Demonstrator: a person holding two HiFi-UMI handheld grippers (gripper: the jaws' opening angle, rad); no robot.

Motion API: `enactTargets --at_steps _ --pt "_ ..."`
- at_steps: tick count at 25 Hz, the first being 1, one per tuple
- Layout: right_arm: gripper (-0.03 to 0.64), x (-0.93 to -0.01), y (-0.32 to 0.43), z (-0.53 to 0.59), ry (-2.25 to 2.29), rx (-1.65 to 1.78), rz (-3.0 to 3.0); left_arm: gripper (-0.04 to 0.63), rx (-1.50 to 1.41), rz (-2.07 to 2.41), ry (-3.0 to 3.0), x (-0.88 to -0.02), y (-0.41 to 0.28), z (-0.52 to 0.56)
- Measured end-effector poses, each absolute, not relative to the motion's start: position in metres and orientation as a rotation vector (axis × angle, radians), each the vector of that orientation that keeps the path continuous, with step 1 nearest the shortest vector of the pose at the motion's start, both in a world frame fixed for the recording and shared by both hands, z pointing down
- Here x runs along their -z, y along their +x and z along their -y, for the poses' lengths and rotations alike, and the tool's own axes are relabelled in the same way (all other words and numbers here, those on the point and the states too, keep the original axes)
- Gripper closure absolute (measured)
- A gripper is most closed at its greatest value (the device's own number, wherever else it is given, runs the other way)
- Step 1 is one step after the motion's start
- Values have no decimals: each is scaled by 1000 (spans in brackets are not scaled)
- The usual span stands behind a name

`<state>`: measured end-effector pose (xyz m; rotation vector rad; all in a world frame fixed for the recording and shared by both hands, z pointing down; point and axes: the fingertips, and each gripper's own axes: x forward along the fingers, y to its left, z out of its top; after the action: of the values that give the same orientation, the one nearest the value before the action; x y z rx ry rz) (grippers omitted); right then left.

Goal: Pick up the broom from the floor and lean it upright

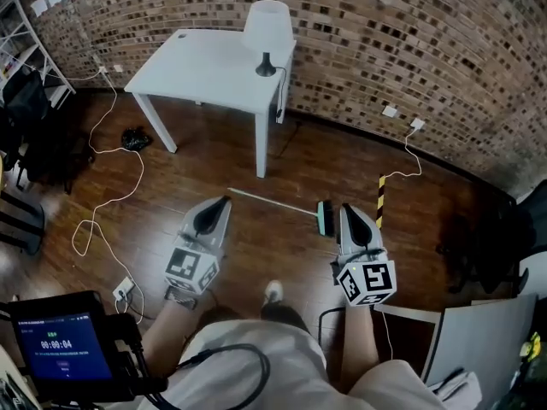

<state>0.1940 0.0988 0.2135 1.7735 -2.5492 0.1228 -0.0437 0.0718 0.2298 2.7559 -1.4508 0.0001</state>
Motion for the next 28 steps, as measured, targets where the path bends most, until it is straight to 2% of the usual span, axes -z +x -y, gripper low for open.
enactTargets --at_steps 8,28 --pt "603 -193 200 -35 1777 -67 2577 595 -87 1446 2789 -229 -28 -10" --pt "604 -214 173 -7 1833 -151 2499 595 -97 1384 2788 -244 -61 38"
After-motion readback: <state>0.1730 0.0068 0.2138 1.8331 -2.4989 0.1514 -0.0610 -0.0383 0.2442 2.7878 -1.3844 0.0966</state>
